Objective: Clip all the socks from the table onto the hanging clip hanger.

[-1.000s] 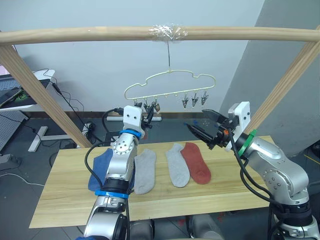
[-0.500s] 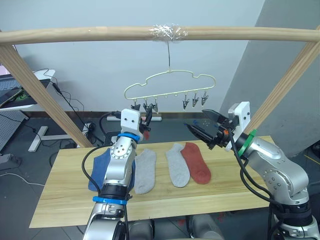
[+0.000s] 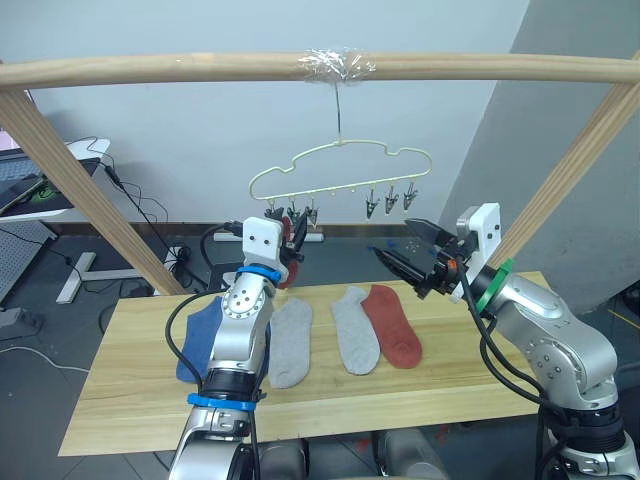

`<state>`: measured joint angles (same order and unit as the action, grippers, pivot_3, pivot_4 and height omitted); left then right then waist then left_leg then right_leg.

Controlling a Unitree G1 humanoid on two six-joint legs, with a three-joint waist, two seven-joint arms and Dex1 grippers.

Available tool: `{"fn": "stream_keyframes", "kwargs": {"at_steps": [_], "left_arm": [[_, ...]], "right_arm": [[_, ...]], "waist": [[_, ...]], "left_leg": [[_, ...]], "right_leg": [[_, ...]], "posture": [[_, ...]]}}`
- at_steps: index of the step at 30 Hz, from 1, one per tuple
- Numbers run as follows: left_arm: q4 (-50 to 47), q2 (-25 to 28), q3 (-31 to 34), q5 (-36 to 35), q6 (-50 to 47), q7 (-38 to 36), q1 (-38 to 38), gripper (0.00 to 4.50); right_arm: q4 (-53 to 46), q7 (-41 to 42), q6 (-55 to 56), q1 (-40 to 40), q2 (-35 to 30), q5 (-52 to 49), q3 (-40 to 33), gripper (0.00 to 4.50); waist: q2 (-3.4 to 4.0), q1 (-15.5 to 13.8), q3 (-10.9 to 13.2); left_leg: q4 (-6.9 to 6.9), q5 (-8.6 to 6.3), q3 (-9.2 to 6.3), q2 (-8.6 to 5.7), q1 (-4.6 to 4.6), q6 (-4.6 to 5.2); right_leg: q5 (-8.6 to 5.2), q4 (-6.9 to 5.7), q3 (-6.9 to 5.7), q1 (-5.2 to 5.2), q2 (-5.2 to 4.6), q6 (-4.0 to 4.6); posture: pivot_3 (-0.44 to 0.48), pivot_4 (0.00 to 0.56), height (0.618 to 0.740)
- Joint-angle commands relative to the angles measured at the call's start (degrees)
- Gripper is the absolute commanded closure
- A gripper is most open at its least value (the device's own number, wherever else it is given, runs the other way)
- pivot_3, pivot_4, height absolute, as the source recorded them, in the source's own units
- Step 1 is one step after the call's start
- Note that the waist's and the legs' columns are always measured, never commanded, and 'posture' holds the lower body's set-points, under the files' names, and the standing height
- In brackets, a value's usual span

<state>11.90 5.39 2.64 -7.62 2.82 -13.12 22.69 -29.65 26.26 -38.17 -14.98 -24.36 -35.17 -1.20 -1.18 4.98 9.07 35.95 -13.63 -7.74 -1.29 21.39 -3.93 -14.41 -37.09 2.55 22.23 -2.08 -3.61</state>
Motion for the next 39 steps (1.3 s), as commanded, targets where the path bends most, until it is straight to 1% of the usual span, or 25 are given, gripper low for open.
{"fn": "stream_keyframes", "kwargs": {"at_steps": [1,13,29,39], "left_arm": [[-0.42,0.21,0.08,0.39,0.73,0.33,1.19,2.13],[0.12,0.23,0.02,0.67,0.45,0.60,0.88,2.13],[4.16,-0.08,0.33,1.05,2.14,1.33,4.76,2.13],[4.01,-0.12,0.35,0.83,2.56,1.17,4.75,2.13]], "right_arm": [[-2.60,0.13,0.43,-0.17,-0.48,-0.89,-1.55,0.00],[-2.63,0.14,0.39,-0.12,-0.50,-1.02,-1.54,0.00],[-3.42,-0.69,-0.44,-0.10,-0.38,-1.47,-1.72,0.00],[-3.61,-0.96,-0.73,-0.05,-0.24,-1.58,-1.70,0.00]], "waist": [[0.00,0.00,0.00],[0.01,-0.01,0.02],[0.01,0.00,0.07],[0.01,-0.01,0.11]], "left_leg": [[0.00,0.00,0.00,0.00,0.00,0.00],[0.00,0.00,0.00,0.00,0.01,0.00],[-0.01,0.00,-0.01,0.00,0.06,0.00],[-0.02,0.00,-0.02,0.00,0.07,0.00]], "right_leg": [[0.00,0.00,0.00,0.00,0.00,0.00],[0.00,0.00,0.00,0.00,0.00,0.00],[0.00,0.04,-0.01,0.04,0.00,-0.01],[-0.01,0.06,-0.03,0.05,0.00,-0.01]], "posture": [[-0.153,0.126,0.740],[-0.150,0.134,0.740],[-0.157,0.140,0.740],[-0.154,0.141,0.740]]}}
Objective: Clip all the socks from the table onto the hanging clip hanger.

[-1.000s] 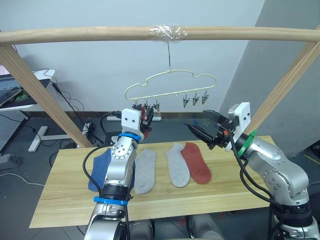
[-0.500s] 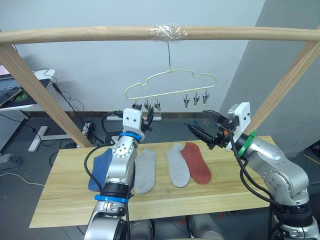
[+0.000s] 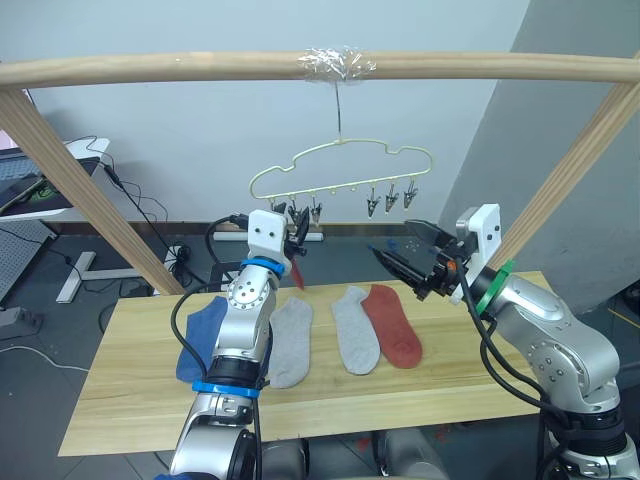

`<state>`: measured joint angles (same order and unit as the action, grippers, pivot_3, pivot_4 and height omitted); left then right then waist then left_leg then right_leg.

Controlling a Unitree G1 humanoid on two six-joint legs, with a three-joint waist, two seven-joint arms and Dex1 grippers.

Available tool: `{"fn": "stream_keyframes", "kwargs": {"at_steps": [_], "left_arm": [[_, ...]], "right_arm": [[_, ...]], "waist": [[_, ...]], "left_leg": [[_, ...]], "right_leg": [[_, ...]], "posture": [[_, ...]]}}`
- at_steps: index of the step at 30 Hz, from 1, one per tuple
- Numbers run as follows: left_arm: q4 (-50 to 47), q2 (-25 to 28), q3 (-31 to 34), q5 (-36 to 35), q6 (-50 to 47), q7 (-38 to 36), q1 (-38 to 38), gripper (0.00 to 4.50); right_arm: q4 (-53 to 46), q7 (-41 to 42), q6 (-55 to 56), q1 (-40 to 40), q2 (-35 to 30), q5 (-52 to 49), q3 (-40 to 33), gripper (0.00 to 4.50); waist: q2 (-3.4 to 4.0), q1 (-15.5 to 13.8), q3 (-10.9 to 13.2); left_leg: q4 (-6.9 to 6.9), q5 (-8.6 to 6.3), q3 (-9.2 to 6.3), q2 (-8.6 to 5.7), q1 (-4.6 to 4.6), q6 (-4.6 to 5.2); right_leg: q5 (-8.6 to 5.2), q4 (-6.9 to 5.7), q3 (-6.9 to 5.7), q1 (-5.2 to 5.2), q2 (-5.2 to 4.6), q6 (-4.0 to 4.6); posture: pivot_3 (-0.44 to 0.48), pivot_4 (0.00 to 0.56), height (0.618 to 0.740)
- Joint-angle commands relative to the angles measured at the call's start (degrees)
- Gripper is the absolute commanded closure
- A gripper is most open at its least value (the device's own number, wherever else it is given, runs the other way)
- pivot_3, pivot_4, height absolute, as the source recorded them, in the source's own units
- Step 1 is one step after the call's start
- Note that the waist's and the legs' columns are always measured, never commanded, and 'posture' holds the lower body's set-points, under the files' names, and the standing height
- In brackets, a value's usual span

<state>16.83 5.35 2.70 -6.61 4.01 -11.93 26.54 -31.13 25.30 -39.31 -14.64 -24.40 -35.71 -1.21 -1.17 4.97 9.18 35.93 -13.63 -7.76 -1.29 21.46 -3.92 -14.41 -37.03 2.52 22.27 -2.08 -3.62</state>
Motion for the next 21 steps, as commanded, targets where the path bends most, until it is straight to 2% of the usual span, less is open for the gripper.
{"fn": "stream_keyframes", "kwargs": {"at_steps": [1,2,4,6,10,13,16,18,21], "left_arm": [[-0.95,-0.09,0.28,-0.25,1.39,-0.12,0.83,2.13],[-1.00,-0.11,0.27,-0.30,1.45,-0.20,0.78,2.49],[-0.99,-0.17,0.27,-0.41,1.56,-0.32,0.78,2.92],[-1.00,-0.22,0.27,-0.46,1.64,-0.36,0.77,3.60],[-0.87,-0.25,0.26,-0.40,1.88,-0.32,0.78,4.41],[-0.92,-0.16,0.27,-0.34,1.93,-0.31,0.67,4.49],[-1.26,0.24,0.14,-0.02,1.58,-0.34,0.27,4.49],[-1.57,0.53,0.06,0.17,1.09,-0.36,-0.02,4.49],[-3.40,1.35,0.17,-0.34,-0.20,-1.17,-1.00,4.49]], "right_arm": [[-2.09,-0.02,0.43,-0.40,-0.20,-1.05,-1.66,0.00],[-2.03,-0.01,0.46,-0.41,-0.20,-1.06,-1.63,0.00],[-1.88,0.02,0.48,-0.48,-0.21,-1.09,-1.59,0.00],[-1.82,0.04,0.52,-0.44,-0.19,-1.13,-1.52,0.00],[-1.89,0.04,0.55,-0.05,-0.03,-1.19,-1.15,0.00],[-1.97,0.10,0.38,0.70,-0.14,-0.80,-0.39,0.00],[-0.03,-0.38,-0.46,2.30,-3.19,5.74,5.12,0.00],[3.57,-2.36,-1.63,2.72,-4.29,10.51,8.63,0.00],[12.92,-4.02,1.59,1.61,-2.68,17.06,12.80,0.00]], "waist": [[0.00,0.00,0.00],[0.00,0.00,0.01],[0.00,0.00,0.01],[0.00,0.00,0.01],[0.00,-0.01,0.01],[0.00,-0.03,0.01],[0.00,-0.06,0.01],[0.00,-0.10,0.01],[0.00,-0.08,0.01]], "left_leg": [[0.00,0.00,0.00,0.00,0.00,0.00],[0.00,0.00,0.00,0.00,0.00,0.00],[0.00,0.00,0.00,0.00,0.00,0.00],[0.00,0.00,0.00,0.00,0.00,0.00],[0.00,0.00,0.00,0.00,0.00,0.00],[0.00,0.00,0.00,0.00,0.00,0.00],[0.00,0.00,0.00,0.00,0.00,0.00],[0.00,0.00,-0.01,0.00,0.01,0.00],[0.00,0.00,0.01,0.00,-0.02,0.00]], "right_leg": [[0.00,0.00,0.00,0.00,0.00,0.00],[0.00,0.01,0.00,0.00,0.00,0.00],[0.00,0.01,0.00,0.00,0.00,0.00],[0.00,0.01,0.00,0.00,0.00,0.00],[0.00,0.01,0.00,0.00,0.00,0.00],[0.00,0.01,0.00,0.00,0.00,0.00],[0.00,0.02,0.00,0.00,0.00,0.00],[0.00,0.04,-0.01,0.00,0.00,0.00],[0.00,0.00,0.00,0.00,0.00,0.00]], "posture": [[-0.154,0.141,0.740],[-0.152,0.140,0.740],[-0.152,0.141,0.740],[-0.150,0.140,0.740],[-0.147,0.137,0.740],[-0.142,0.135,0.740],[-0.137,0.133,0.740],[-0.127,0.132,0.740],[-0.111,0.130,0.740]]}}
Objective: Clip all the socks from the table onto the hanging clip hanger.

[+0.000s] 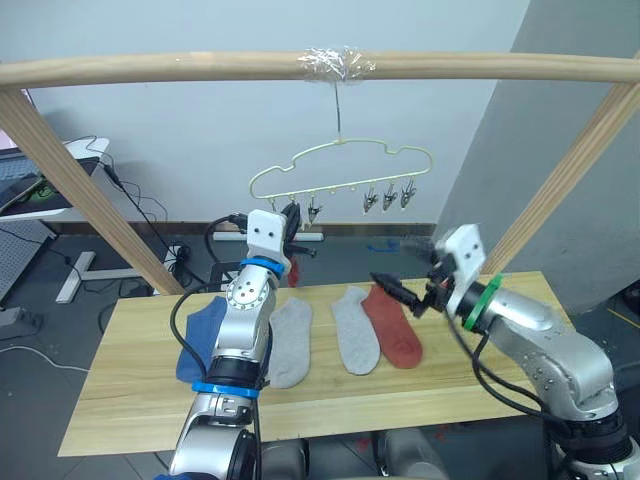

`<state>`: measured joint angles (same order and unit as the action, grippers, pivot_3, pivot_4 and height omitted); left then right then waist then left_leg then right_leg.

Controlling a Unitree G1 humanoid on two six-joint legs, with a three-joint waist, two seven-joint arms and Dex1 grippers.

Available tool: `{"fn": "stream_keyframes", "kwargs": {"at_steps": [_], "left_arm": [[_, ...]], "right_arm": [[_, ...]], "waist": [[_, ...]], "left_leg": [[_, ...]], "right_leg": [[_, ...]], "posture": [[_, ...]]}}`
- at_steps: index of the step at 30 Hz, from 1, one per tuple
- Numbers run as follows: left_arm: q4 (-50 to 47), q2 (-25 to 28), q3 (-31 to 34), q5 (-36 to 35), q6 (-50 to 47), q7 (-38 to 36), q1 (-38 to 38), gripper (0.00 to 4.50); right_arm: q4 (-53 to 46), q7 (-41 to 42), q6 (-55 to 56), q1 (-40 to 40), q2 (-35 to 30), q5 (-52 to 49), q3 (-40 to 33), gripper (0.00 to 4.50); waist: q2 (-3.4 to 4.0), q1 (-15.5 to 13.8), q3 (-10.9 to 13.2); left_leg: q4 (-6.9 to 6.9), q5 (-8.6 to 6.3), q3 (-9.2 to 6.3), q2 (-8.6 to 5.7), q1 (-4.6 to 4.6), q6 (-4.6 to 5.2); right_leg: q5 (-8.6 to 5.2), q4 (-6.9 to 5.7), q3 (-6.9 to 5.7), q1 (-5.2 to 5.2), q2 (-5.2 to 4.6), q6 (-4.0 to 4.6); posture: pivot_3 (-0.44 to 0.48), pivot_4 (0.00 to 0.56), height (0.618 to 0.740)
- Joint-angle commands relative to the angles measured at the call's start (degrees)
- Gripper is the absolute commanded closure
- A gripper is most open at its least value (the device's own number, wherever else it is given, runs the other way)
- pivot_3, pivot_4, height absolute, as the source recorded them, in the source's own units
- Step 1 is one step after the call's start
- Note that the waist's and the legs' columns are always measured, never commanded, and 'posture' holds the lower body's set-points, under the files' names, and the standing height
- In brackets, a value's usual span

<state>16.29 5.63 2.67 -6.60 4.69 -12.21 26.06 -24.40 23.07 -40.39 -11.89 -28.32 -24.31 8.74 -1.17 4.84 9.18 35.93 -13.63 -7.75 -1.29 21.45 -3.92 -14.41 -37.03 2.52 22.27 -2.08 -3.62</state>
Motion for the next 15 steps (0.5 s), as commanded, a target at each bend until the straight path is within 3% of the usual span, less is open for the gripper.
{"fn": "stream_keyframes", "kwargs": {"at_steps": [1,9,15], "left_arm": [[-3.45,1.32,0.25,-0.51,-1.29,-1.20,-0.82,4.49],[-8.53,2.68,0.36,-0.94,-4.99,-2.59,-3.93,4.49],[-12.23,2.67,0.50,-0.75,-6.87,-1.98,-6.35,4.49]], "right_arm": [[9.27,-1.77,3.55,-1.93,1.87,7.29,3.95,0.00],[43.11,-2.60,15.56,-12.44,11.37,18.20,7.42,0.00],[57.72,-1.76,19.96,-15.49,14.30,22.62,7.41,0.00]], "waist": [[0.00,0.09,0.00],[0.04,-0.14,0.01],[0.07,-0.49,-0.01]], "left_leg": [[0.00,0.00,0.00,0.01,-0.02,0.00],[-0.04,0.00,-0.01,0.01,-0.07,0.00],[-0.08,0.00,-0.01,0.00,-0.06,-0.01]], "right_leg": [[0.00,-0.01,0.00,0.00,0.00,0.00],[0.02,-0.05,0.01,-0.01,0.02,0.03],[0.09,-0.02,0.02,-0.01,0.01,0.16]], "posture": [[-0.104,0.131,0.740],[-0.037,0.117,0.740],[-0.012,0.117,0.740]]}}
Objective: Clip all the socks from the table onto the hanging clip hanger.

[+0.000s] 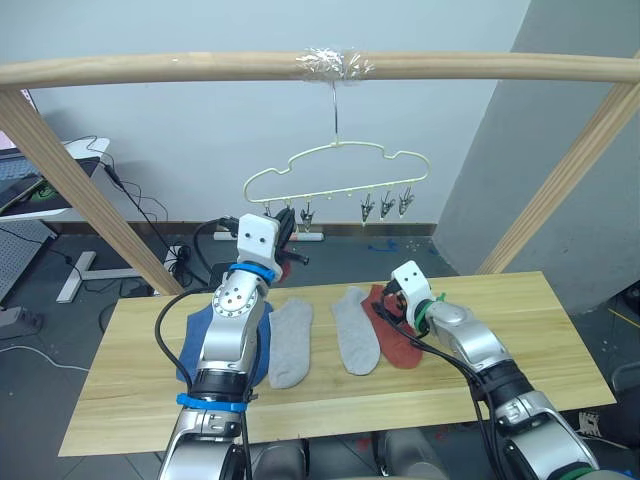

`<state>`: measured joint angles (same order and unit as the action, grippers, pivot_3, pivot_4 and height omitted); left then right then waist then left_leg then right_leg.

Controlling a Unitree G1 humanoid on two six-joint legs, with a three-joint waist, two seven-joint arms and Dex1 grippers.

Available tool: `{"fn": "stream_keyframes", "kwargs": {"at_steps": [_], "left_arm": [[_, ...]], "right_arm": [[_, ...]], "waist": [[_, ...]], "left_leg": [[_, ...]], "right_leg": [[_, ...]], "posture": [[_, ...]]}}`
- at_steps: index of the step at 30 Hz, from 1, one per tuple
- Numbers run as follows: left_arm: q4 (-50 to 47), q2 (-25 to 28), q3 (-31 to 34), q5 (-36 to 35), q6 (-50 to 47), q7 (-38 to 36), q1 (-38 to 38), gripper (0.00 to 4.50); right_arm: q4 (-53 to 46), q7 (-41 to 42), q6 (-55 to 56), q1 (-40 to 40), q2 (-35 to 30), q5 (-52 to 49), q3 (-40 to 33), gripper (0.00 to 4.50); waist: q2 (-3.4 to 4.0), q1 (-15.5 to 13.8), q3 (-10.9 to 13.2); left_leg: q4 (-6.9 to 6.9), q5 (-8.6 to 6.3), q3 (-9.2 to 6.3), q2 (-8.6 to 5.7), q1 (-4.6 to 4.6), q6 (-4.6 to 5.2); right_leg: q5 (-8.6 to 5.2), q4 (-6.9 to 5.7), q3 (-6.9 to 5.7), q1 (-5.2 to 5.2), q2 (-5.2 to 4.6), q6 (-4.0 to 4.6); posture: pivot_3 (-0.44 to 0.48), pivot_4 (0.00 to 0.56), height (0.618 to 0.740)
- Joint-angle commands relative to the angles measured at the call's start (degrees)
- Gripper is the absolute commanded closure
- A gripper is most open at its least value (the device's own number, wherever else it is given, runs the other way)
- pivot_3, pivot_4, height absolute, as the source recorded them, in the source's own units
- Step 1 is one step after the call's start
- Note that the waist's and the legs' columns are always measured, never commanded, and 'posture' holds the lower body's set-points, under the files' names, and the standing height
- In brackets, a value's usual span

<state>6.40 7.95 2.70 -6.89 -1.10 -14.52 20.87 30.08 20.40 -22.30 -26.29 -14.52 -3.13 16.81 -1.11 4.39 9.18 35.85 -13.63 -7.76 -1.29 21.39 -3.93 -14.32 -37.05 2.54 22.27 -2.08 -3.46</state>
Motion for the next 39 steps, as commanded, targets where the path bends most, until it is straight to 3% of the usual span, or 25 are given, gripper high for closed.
{"fn": "stream_keyframes", "kwargs": {"at_steps": [1,2,5,12,16,20,22,27,33,39], "left_arm": [[-2.87,0.36,0.49,-0.47,-1.34,0.42,-1.53,4.49],[-3.28,0.38,0.53,-0.44,-1.58,0.52,-1.82,4.49],[-3.86,0.36,0.73,-0.23,-2.06,1.01,-2.35,4.50],[-4.16,0.14,1.03,-0.51,-3.40,1.65,-2.33,4.50],[-5.65,-0.05,2.86,-6.22,-9.62,-0.12,-1.32,4.50],[-5.97,0.24,7.95,-17.77,-22.89,-1.51,0.79,4.50],[-6.02,-0.18,12.52,-27.05,-32.34,-0.59,2.15,4.50],[-4.32,0.55,22.28,-47.84,-51.02,3.00,5.49,4.50],[-4.16,-0.47,25.47,-59.68,-58.27,8.18,7.30,4.50],[-6.32,-0.90,23.28,-62.08,-59.14,9.63,5.24,4.50]], "right_arm": [[4.00,1.49,1.82,-0.97,0.76,1.61,-0.67,0.00],[4.54,1.98,1.76,-0.81,0.94,1.79,-0.65,0.00],[5.33,2.77,2.13,0.17,1.10,2.65,-0.82,0.63],[4.94,3.72,4.17,3.20,-0.14,3.76,-1.97,3.19],[-1.79,5.28,4.55,5.80,-1.83,3.10,-3.16,4.48],[-17.82,9.62,1.97,9.69,-5.30,0.59,-4.18,4.48],[-27.81,12.27,-2.63,11.06,-6.39,-2.67,-4.92,4.48],[-45.73,14.22,-19.23,9.33,-3.70,-13.08,-6.06,4.48],[-49.49,9.96,-28.25,4.87,4.07,-17.91,-5.87,4.48],[-48.20,7.43,-29.72,1.34,8.90,-19.43,-7.07,4.48]], "waist": [[0.00,-0.04,0.00],[0.01,0.02,-0.01],[0.02,0.01,-0.01],[0.03,-0.29,-0.02],[0.04,-0.74,-0.03],[0.12,-0.77,0.04],[0.13,-0.52,0.05],[0.12,0.37,0.06],[0.10,0.23,0.07],[0.11,0.08,0.07]], "left_leg": [[0.00,0.00,0.00,0.00,-0.01,0.00],[0.00,0.00,0.00,0.00,-0.01,0.00],[-0.01,0.00,0.03,0.03,-0.15,0.00],[0.01,0.00,0.04,0.02,-0.47,0.00],[0.00,0.00,0.02,0.02,-0.48,0.00],[-0.01,0.00,0.05,0.03,-0.43,0.00],[-0.03,0.00,0.07,0.06,-0.41,0.00],[-0.03,-0.01,-0.02,0.16,-0.44,0.00],[-0.05,-0.01,-0.05,0.14,-0.37,-0.02],[-0.06,-0.01,-0.05,0.10,-0.07,-0.04]], "right_leg": [[0.00,0.00,0.00,0.00,0.00,0.01],[0.00,-0.01,0.00,0.01,0.00,0.01],[-0.07,-0.08,0.02,-0.06,0.02,-0.12],[-0.07,-0.07,0.03,-0.40,0.02,-0.12],[-0.07,-0.06,0.02,-0.42,0.02,-0.12],[-0.08,-0.06,0.03,-0.33,0.02,-0.13],[-0.09,-0.07,0.04,-0.30,0.03,-0.13],[-0.09,-0.13,-0.03,-0.30,0.13,-0.13],[-0.09,-0.01,-0.02,-0.27,0.14,-0.13],[-0.09,0.03,-0.01,0.01,0.09,-0.11]], "posture": [[-0.007,0.118,0.740],[-0.005,0.120,0.740],[-0.002,0.123,0.740],[0.002,0.127,0.740],[0.001,0.134,0.740],[0.005,0.138,0.740],[0.000,0.140,0.740],[-0.029,0.140,0.740],[-0.034,0.138,0.740],[-0.029,0.136,0.740]]}}
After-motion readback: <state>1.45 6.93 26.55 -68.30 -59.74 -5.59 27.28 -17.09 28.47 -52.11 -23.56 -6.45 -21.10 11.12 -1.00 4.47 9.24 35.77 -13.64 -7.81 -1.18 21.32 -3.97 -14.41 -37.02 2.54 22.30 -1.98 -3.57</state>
